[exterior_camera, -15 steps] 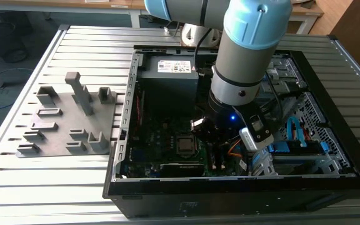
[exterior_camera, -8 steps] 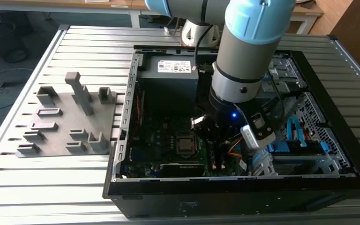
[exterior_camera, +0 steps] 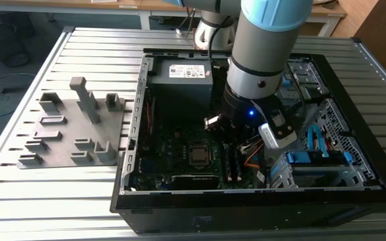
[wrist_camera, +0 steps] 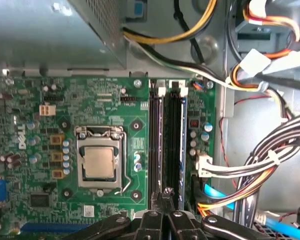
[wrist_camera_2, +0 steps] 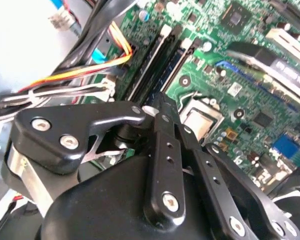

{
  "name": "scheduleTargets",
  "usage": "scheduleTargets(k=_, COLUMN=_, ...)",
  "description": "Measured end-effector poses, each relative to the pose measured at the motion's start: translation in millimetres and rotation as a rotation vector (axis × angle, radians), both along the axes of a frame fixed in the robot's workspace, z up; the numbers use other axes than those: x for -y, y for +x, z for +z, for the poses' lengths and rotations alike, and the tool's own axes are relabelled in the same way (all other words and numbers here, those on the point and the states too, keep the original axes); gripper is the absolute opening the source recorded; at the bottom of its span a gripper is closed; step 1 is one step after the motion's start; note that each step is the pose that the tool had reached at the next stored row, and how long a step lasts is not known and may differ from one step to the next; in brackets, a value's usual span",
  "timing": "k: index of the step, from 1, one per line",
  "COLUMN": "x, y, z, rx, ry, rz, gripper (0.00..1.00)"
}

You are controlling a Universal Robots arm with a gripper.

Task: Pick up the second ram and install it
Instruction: 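Press down the second ram until it locks into place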

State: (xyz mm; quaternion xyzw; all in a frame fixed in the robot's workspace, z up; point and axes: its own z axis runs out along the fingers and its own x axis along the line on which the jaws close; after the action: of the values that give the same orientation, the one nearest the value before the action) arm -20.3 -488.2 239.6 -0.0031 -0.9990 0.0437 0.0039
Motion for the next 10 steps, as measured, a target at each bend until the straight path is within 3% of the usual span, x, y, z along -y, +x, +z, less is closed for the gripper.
scheduleTargets(k=5, x=-8.2, y=-1.8, z=3.6, rx=0.0041, ry=0.0012, rz=0.0, gripper=0.1)
scheduleTargets(k=10, x=-9.3, y=-2.2, z=9.5, rx=0.0071, ry=0.0018, rz=0.0, gripper=0.1)
